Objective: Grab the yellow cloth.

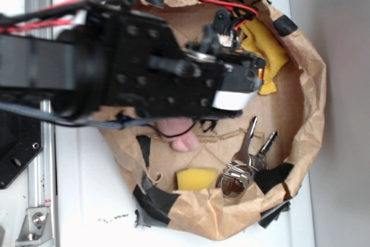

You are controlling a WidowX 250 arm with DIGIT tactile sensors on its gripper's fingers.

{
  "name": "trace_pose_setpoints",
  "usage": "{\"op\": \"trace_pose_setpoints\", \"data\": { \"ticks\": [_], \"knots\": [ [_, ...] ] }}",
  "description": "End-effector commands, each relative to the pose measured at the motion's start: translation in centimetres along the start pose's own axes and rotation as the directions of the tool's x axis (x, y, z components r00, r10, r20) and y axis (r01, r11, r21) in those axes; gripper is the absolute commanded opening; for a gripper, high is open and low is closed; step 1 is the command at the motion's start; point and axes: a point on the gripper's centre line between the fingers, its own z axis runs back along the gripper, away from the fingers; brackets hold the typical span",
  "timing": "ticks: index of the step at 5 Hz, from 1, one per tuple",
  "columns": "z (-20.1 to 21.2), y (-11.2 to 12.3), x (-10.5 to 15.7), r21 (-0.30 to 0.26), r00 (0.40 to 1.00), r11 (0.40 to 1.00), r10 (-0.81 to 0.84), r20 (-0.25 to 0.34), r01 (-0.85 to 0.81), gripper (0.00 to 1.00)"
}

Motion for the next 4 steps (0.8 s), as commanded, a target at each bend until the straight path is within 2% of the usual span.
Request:
{"op": "trace_pose_setpoints", "data": {
  "ticks": [1,2,3,4],
  "knots": [
    [-1.6,2.5,2.5,0.072,1.000,0.997,-0.024,0.014,0.023,1.00],
    [-2.6,2.2,3.4,0.104,0.999,0.994,-0.041,0.016,0.039,1.00],
    [-4.0,2.4,4.2,0.083,1.000,0.996,0.031,0.004,-0.031,1.00],
    [-4.7,2.2,4.5,0.067,0.979,0.978,0.201,-0.018,-0.199,1.00]
  ]
}}
